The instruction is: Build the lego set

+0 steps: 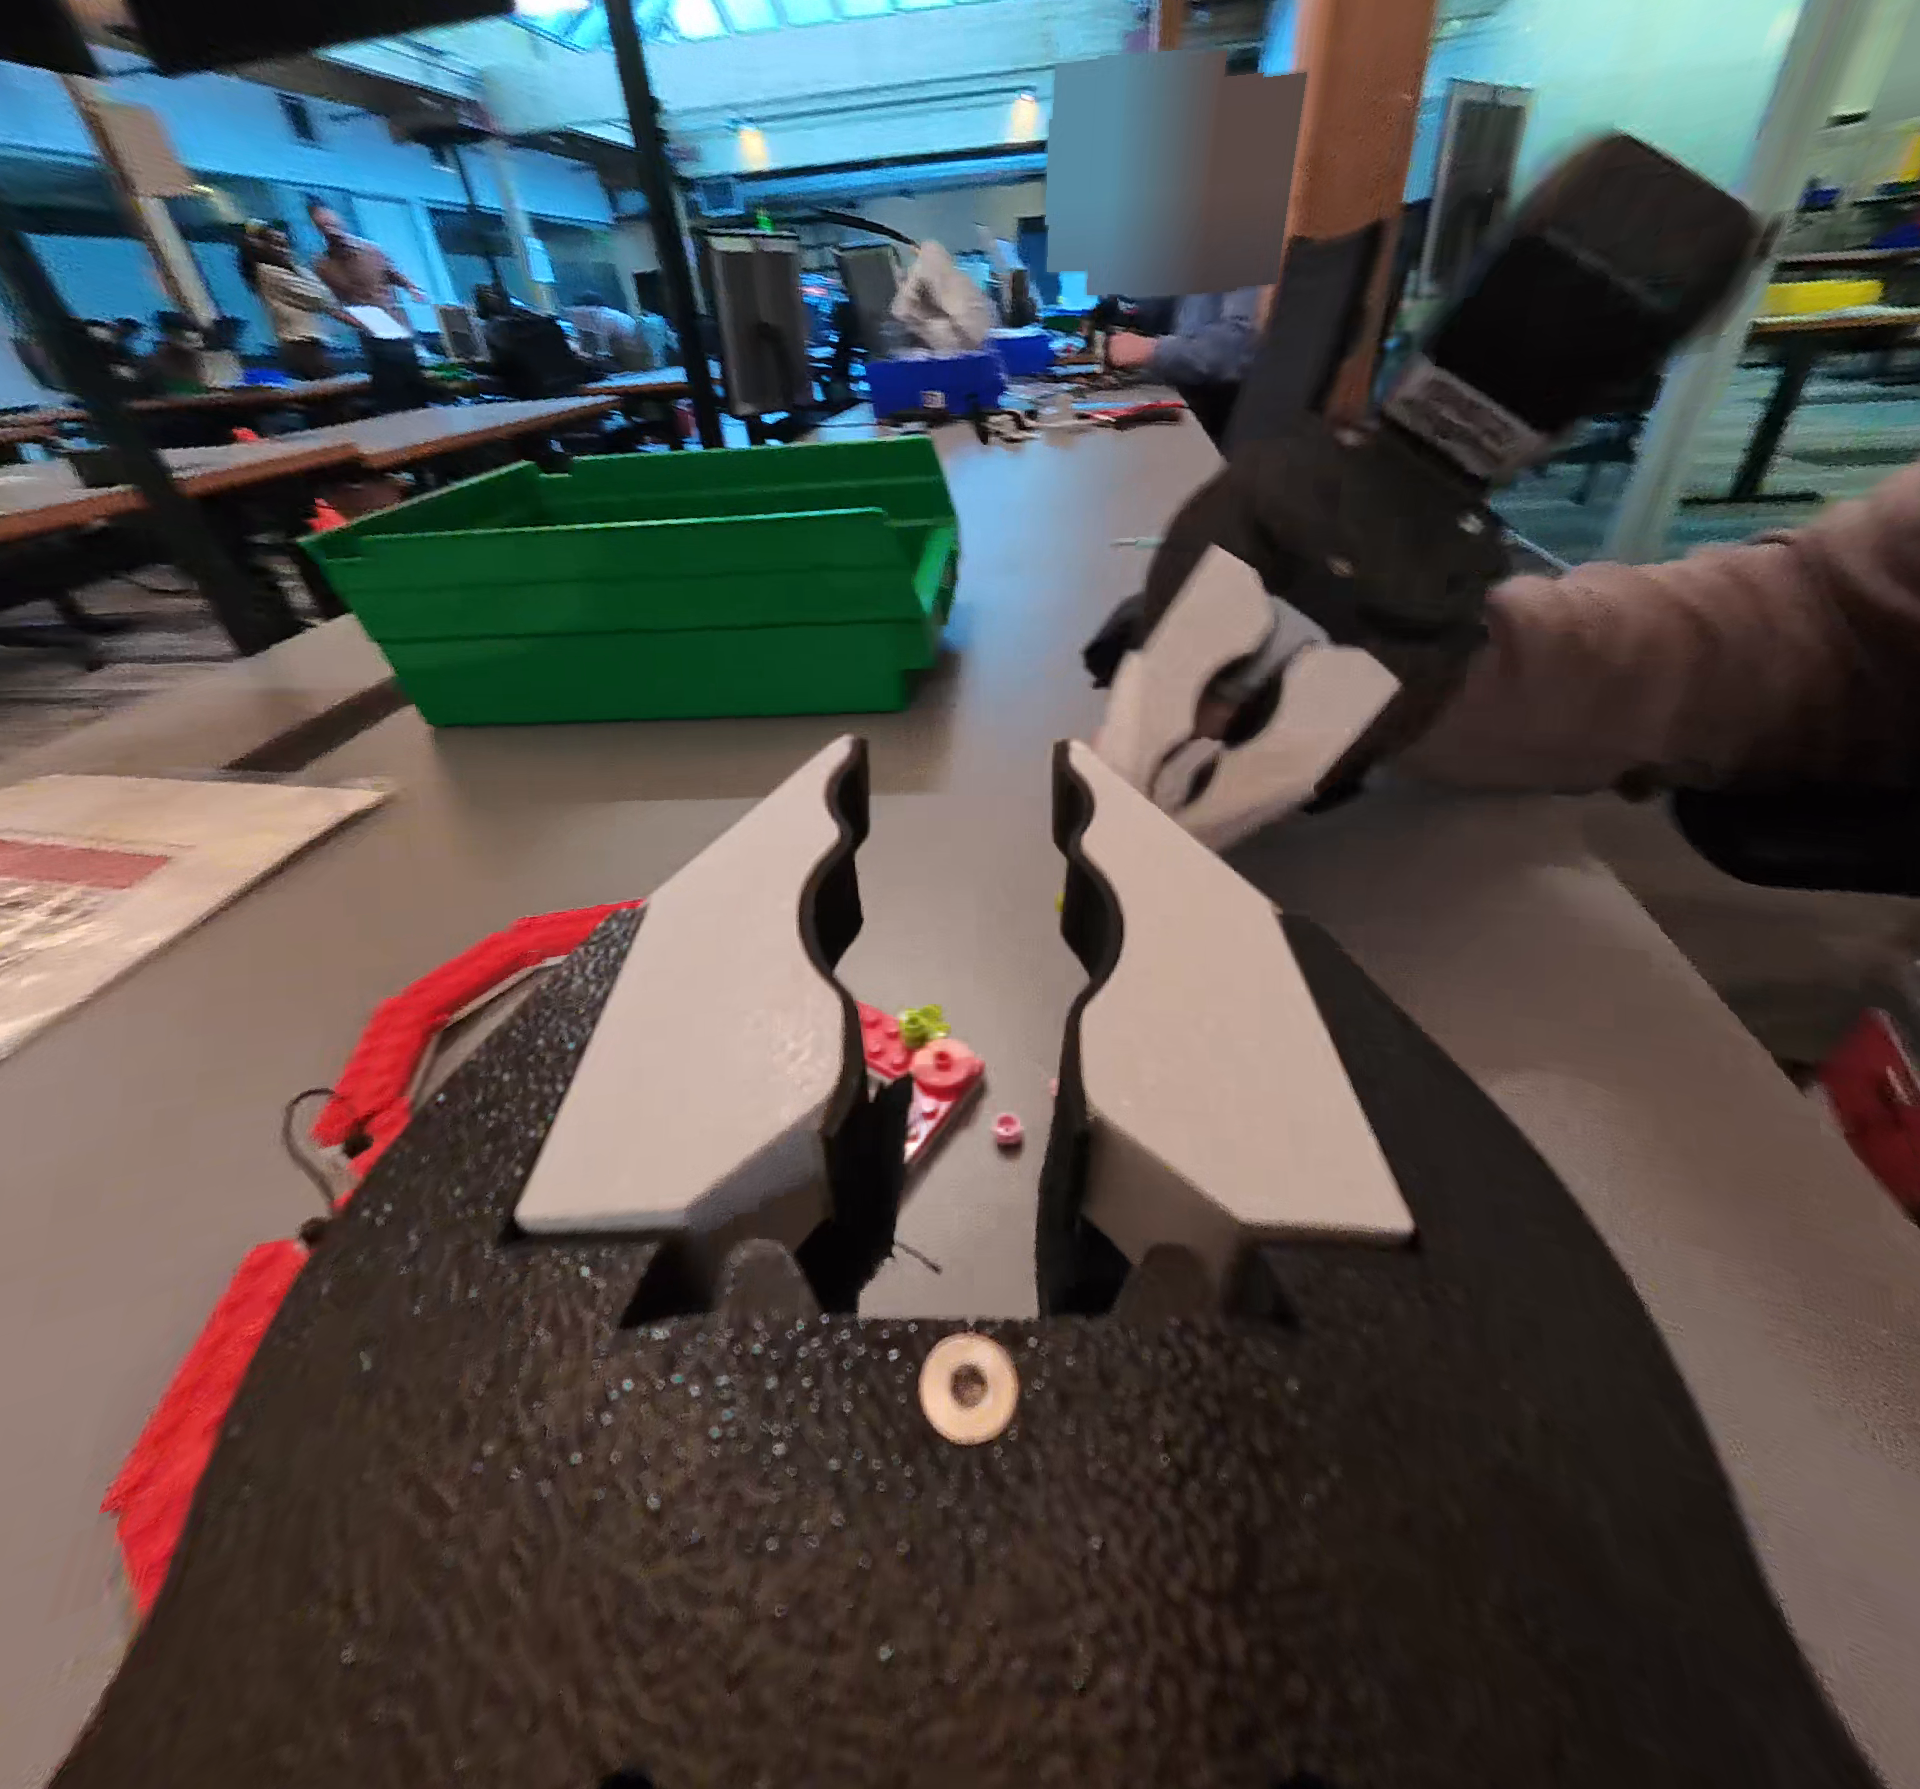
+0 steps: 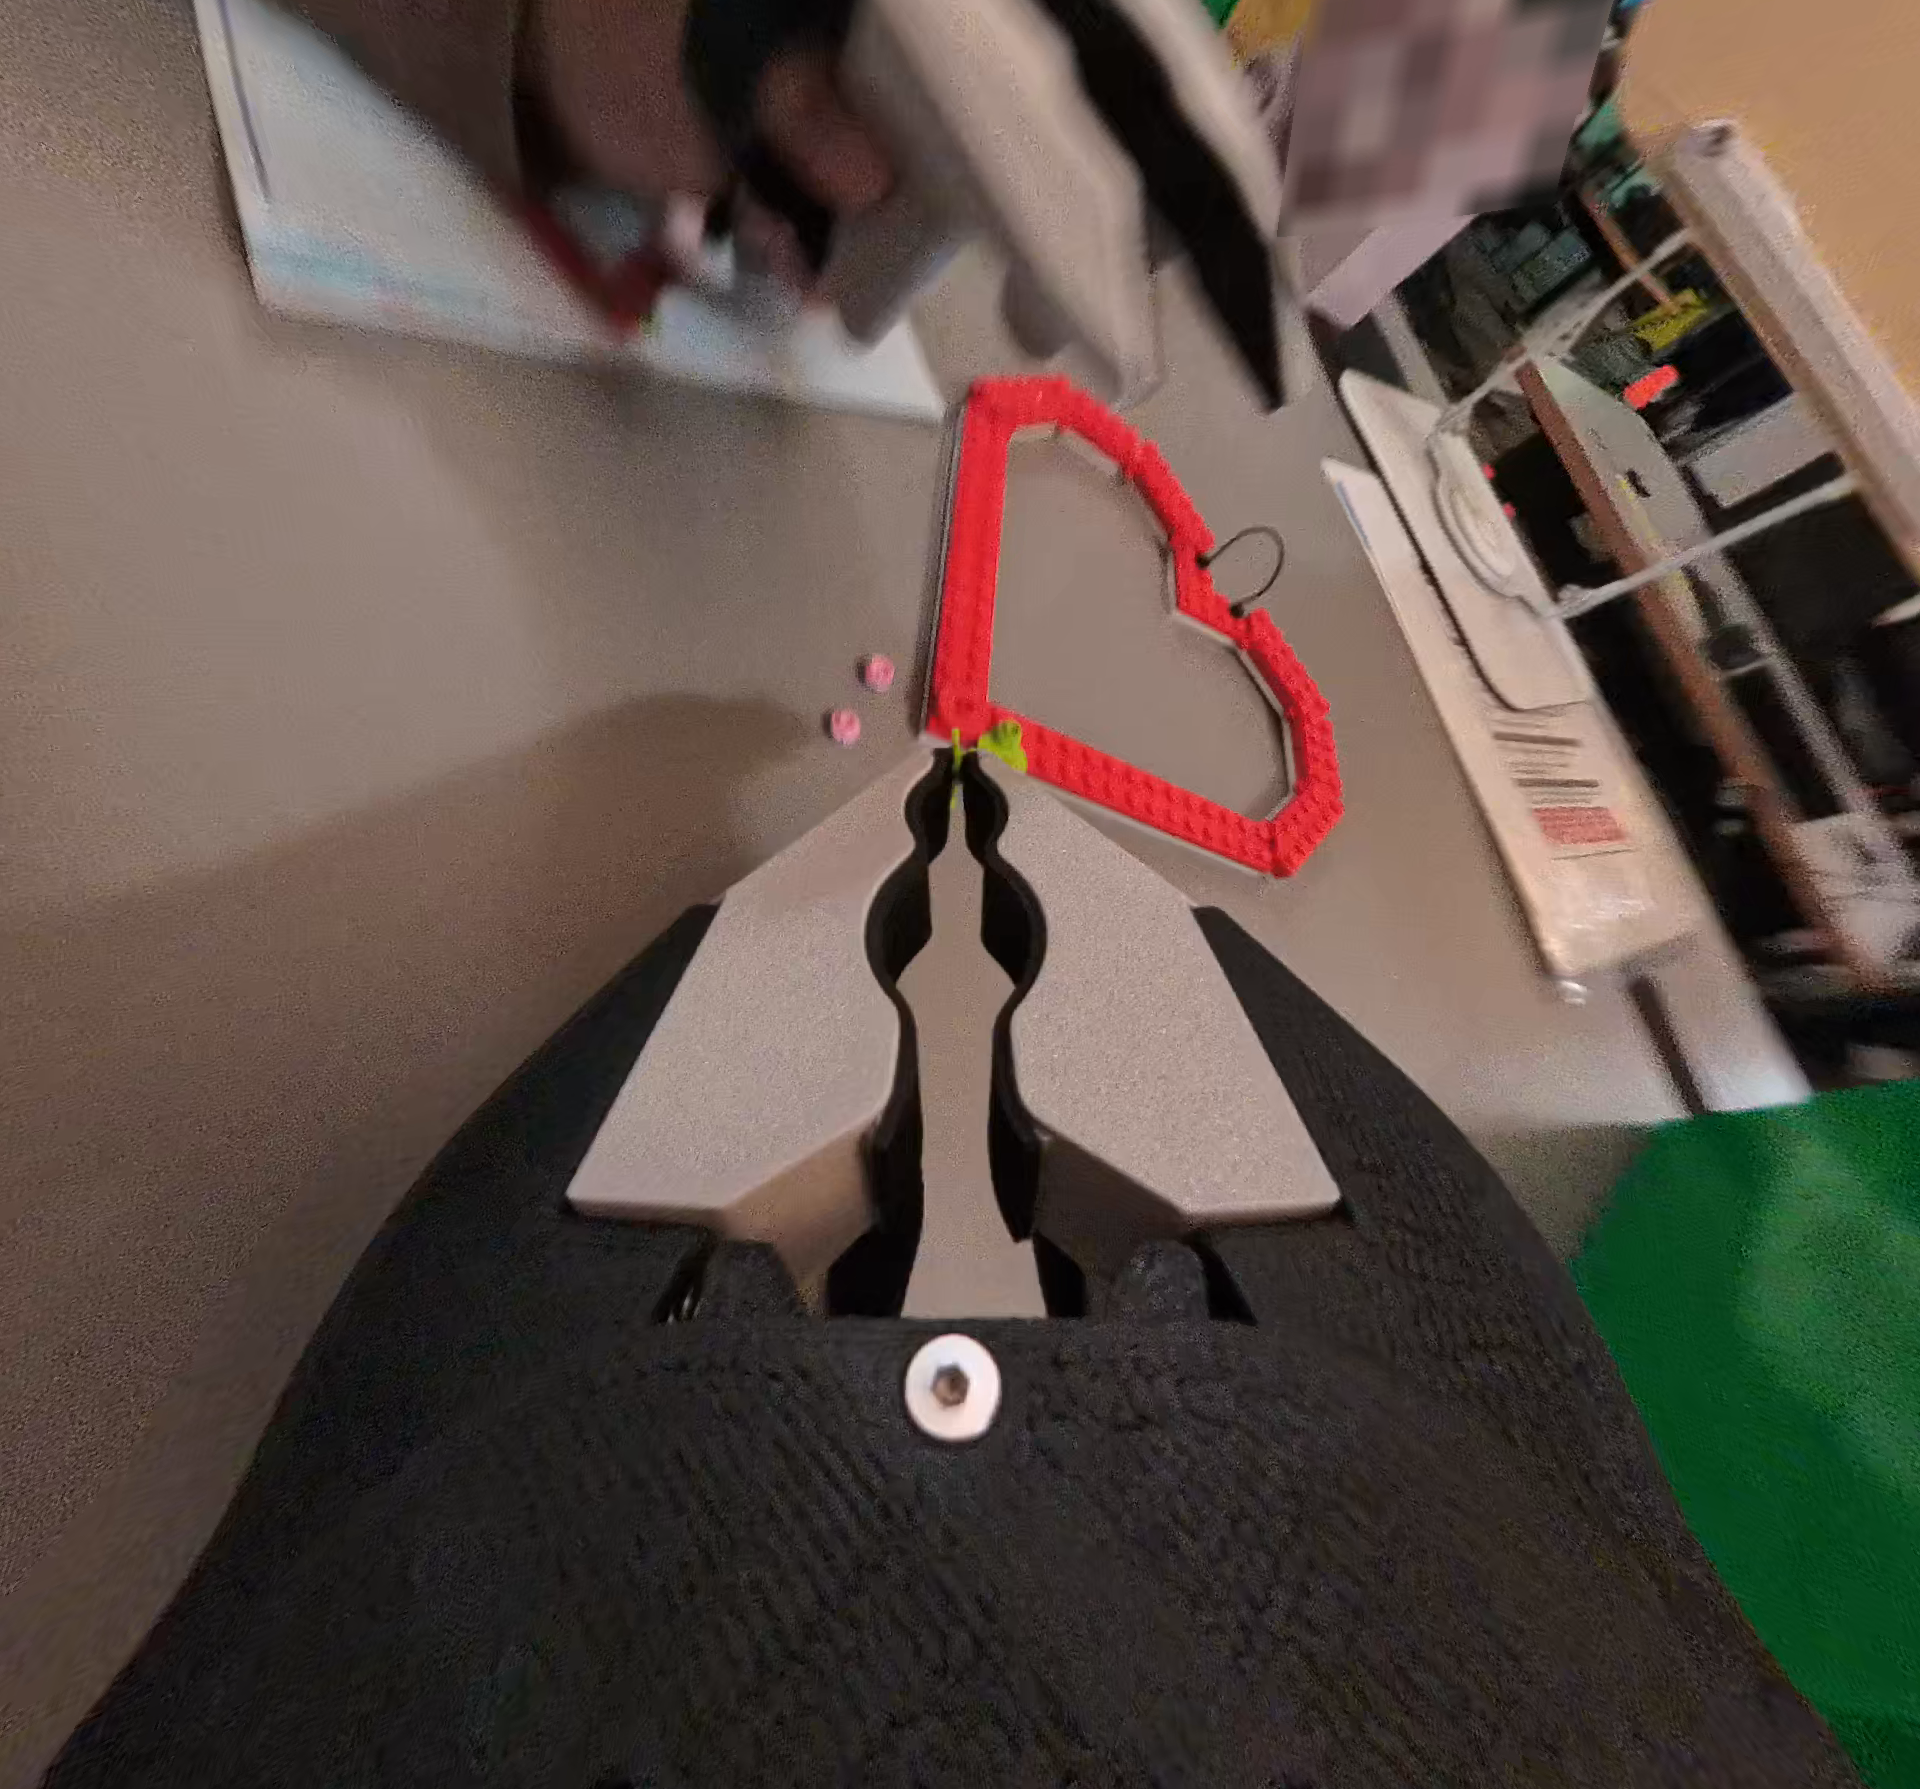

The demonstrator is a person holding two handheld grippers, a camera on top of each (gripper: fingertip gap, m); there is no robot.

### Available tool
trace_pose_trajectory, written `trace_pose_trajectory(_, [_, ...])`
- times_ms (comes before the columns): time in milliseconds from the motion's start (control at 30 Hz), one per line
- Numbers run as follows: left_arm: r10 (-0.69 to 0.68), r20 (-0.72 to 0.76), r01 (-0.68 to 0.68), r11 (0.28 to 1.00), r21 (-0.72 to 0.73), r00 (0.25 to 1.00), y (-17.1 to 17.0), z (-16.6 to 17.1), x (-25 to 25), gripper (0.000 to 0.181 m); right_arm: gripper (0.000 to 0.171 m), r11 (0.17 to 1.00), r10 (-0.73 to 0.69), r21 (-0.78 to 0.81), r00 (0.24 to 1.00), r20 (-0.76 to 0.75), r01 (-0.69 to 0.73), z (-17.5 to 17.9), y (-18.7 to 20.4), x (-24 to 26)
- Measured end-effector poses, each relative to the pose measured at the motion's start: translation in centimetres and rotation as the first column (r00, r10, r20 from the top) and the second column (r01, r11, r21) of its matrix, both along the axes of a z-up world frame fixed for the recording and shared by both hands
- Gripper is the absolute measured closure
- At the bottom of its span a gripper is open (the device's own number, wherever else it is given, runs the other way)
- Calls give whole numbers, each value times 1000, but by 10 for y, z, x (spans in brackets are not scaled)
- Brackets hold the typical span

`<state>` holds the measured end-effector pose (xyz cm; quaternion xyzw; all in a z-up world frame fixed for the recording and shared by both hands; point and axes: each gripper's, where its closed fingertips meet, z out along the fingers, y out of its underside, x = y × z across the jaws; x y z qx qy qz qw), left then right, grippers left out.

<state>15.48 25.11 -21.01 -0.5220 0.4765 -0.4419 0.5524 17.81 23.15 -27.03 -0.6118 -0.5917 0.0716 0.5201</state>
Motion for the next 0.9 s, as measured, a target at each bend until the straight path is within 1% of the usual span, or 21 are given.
trace_pose_trajectory(33, [18,13,-18,1000,-6,1000,4,2,-2,149,171,999,-3,48,995,103,-2,-8,0,1])
trace_pose_trajectory(100, [44,25,-43,998,-34,999,10,3,-5,149,171,995,4,95,971,240,-28,-21,-4,-1])
trace_pose_trajectory(200, [65,18,-64,996,-56,998,15,1,-6,149,171,991,18,115,940,341,-61,-36,-8,-4])
trace_pose_trajectory(333, [79,-1,-79,996,-42,997,16,-1,-6,149,171,981,11,173,923,386,-84,-38,-7,-6])
trace_pose_trajectory(433, [130,-42,-131,991,-25,991,24,-4,-10,149,171,963,-15,251,908,418,-99,-38,-4,-7])
trace_pose_trajectory(500, [131,-120,-134,991,-19,984,26,-12,-11,143,171,946,-34,303,897,441,-114,-38,-2,-10])
trace_pose_trajectory(533, [108,-189,-112,994,-8,976,25,-20,-11,141,170,940,-37,320,897,440,-119,-37,-2,-12])
trace_pose_trajectory(567, [64,-281,-66,998,4,957,22,-31,-12,139,170,935,-38,334,902,430,-119,-36,-2,-15])
trace_pose_trajectory(633, [28,-462,-12,999,38,886,22,-56,-18,130,171,929,-40,353,915,400,-114,-33,0,-20])
trace_pose_trajectory(667, [20,-525,11,998,55,851,22,-64,-21,129,171,925,-46,364,921,388,-107,-31,1,-21])
trace_pose_trajectory(733, [-15,-618,74,995,70,786,20,-75,-21,128,171,911,-69,402,929,363,-89,-25,5,-22])
trace_pose_trajectory(800, [-46,-708,144,986,80,704,19,-88,-22,129,171,901,-88,428,935,344,-73,-23,8,-22])
trace_pose_trajectory(867, [-94,-770,223,973,65,632,18,-97,-23,134,171,891,-111,450,935,338,-57,-22,10,-20])
trace_pose_trajectory(900, [-130,-775,250,967,38,619,18,-98,-21,138,171,889,-119,455,935,335,-50,-22,11,-20])
